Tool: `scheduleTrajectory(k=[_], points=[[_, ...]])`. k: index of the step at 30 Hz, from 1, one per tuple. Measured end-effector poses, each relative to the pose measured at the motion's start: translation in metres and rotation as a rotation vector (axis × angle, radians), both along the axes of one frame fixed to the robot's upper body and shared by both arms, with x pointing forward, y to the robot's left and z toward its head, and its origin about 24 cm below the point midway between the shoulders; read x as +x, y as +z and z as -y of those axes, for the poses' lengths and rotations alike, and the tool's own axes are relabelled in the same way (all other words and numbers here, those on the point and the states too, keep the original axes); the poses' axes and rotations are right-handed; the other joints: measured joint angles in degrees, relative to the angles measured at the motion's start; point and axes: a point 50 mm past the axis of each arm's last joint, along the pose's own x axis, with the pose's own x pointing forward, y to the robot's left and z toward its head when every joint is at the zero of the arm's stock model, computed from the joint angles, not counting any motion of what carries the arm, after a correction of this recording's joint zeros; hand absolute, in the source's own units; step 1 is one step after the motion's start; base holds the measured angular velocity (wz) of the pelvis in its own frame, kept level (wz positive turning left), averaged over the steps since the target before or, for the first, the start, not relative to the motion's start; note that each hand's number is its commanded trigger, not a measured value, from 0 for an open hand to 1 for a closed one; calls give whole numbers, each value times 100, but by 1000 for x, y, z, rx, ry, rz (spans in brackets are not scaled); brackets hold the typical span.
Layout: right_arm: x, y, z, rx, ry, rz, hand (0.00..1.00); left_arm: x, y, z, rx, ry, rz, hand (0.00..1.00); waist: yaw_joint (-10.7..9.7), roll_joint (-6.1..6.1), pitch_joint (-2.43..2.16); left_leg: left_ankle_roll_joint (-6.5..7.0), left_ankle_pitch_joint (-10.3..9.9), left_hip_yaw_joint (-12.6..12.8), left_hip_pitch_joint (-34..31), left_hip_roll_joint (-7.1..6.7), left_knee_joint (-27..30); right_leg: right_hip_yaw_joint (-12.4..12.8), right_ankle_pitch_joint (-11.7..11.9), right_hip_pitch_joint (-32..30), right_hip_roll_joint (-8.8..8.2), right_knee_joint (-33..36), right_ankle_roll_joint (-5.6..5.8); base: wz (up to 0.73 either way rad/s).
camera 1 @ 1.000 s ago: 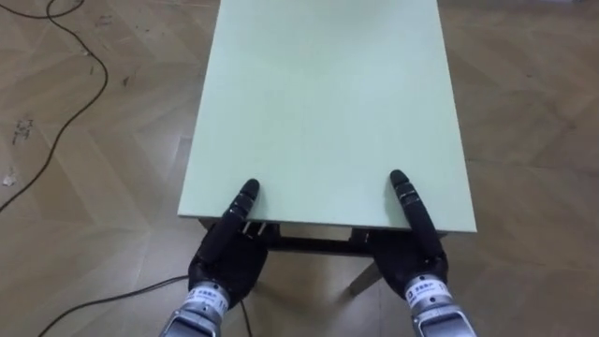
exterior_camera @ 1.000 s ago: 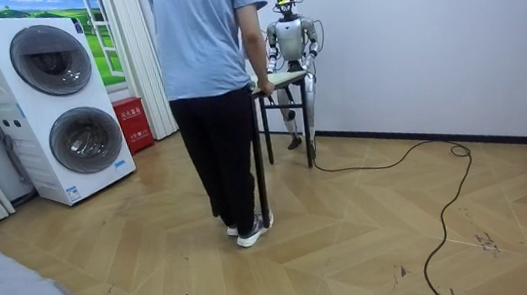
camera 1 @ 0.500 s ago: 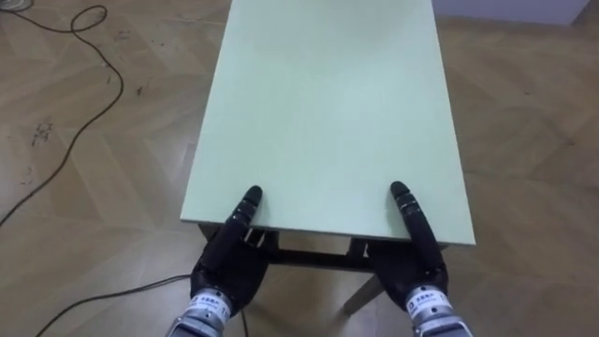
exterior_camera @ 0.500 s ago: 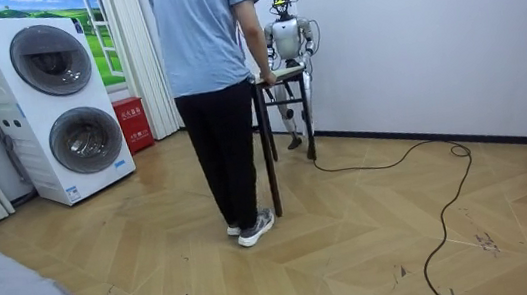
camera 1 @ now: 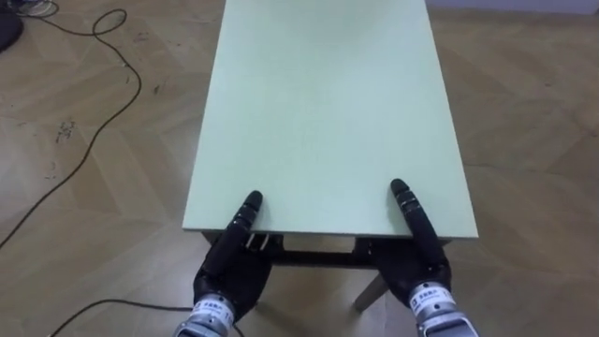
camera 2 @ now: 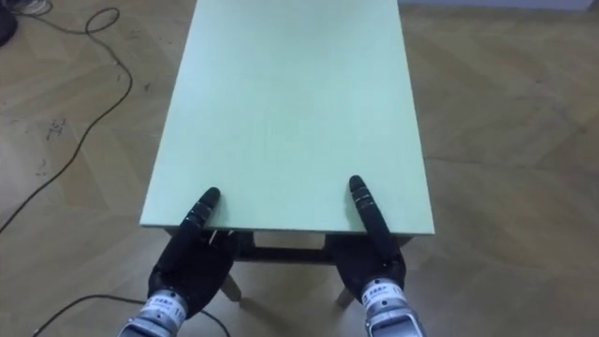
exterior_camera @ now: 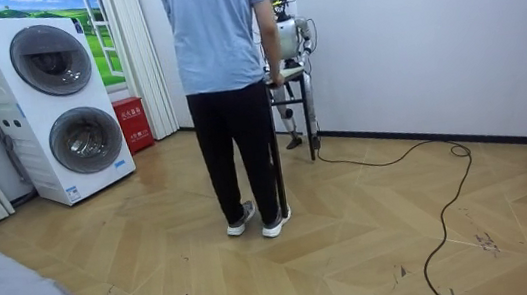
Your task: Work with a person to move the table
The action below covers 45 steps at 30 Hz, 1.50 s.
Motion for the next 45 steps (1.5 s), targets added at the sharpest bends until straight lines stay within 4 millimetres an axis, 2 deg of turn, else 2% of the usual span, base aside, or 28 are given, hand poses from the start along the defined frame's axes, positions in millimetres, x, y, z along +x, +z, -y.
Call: scheduleTrajectory(k=[3,4,5,6,7,8,9,10,11,13,15,17,19,20,24,26,30,36,40,42,45], points=[[2,2,2,-5,0,7,100,0,0,1,-11,1,-5,100,6,-6,-4,-14,136,6,168,-73,-400,188,50,-15,7,-50,69,-3],[2,1,2,-9,3,5,100,-2,-2,2,-16,3,-14,100,52,-7,-2,-24,251,-92,370,-75,-670,224,53,-103,9,247,74,-24],[1,0,3,-14,13,-7,100,-4,-5,2,-26,11,-30,100,85,87,49,-38,345,-431,630,72,-918,368,-6,-581,-19,1027,125,-34],[1,0,0,-12,22,-9,100,-5,-6,0,-30,19,-33,100,116,189,57,-59,346,-573,659,159,-943,590,-2,-775,155,829,117,-38],[4,2,-6,-4,41,1,100,-7,-5,-6,-31,38,-21,100,141,101,12,-135,345,-603,563,176,-914,734,554,-1053,197,-197,-15,-8],[3,2,-4,-32,45,5,100,-8,-8,-3,-37,35,-31,100,165,134,44,-233,141,-549,664,133,-914,631,1277,-1218,29,-230,-186,11],[2,0,-1,-43,42,-3,100,-9,-10,1,-40,34,-50,100,171,188,32,-258,109,-447,707,163,-940,603,1265,-1200,40,-160,-190,15],[1,0,0,-52,41,-1,100,-10,-10,3,-46,35,-58,100,212,168,46,-350,165,-284,779,115,-1021,592,1264,-1198,14,-107,-189,8],[3,1,0,-53,42,2,100,-9,-10,3,-45,35,-55,100,196,121,35,-336,207,-245,788,63,-1122,582,1257,-1197,-5,-119,-180,8],[4,1,-1,-41,36,4,100,-5,-8,2,-41,36,-44,100,125,35,45,-321,217,-248,723,49,-1188,499,1144,-1142,-50,-215,-186,40],[2,0,-2,-30,31,-11,100,-5,-8,2,-39,36,-47,100,-26,12,42,-316,228,-343,691,38,-1168,386,1133,-1024,-100,-266,-133,53],[-1,-3,-2,-6,13,-33,100,-4,-7,4,-25,25,-43,100,-147,9,39,-310,227,-658,655,-22,-1115,247,1080,-881,-133,-274,-47,55],[-3,-4,-2,5,1,-38,100,-2,-6,4,-16,22,-36,100,-213,13,39,-301,236,-847,637,-49,-1102,230,1061,-799,-153,-271,-20,54],[-4,-4,-4,11,-3,-40,100,-2,-6,4,-10,26,-32,100,-259,12,39,-252,266,-937,636,-58,-1099,230,1039,-742,-158,-273,10,50],[-5,-4,-4,-1,-7,-35,100,-2,-5,3,10,24,-24,100,-250,9,37,-193,331,-989,600,-61,-1097,283,990,-677,-160,-282,55,30],[-6,-5,-5,3,-6,-39,100,-2,-5,2,15,24,-24,100,-204,7,37,-188,371,-991,626,-37,-1101,393,974,-563,-106,-369,81,21],[-11,-7,-6,-5,-2,-44,100,-6,-8,0,24,13,-37,100,-103,0,36,-184,380,-1032,626,-17,-1094,333,970,-484,-79,-459,83,10],[-10,-7,-8,5,-6,-37,100,-4,-3,0,23,12,-21,100,-84,-21,23,-217,430,-1329,483,-26,-1076,185,921,-460,-90,-474,90,24],[-11,-7,-9,10,-10,-24,100,-4,-2,-1,22,10,-17,100,-64,-21,23,-270,516,-1578,283,-20,-979,-85,858,-462,-104,-474,39,33],[-14,-7,-9,4,-12,-22,100,-5,-3,-1,17,11,-31,100,-66,-30,19,-296,584,-1644,200,-17,-973,-130,826,-461,-97,-474,21,42],[-20,-9,-5,-2,-31,-13,100,-7,-4,3,5,-5,-49,100,-73,-30,18,-353,718,-1775,-33,-9,-894,-458,756,-453,-114,-470,-44,53]])
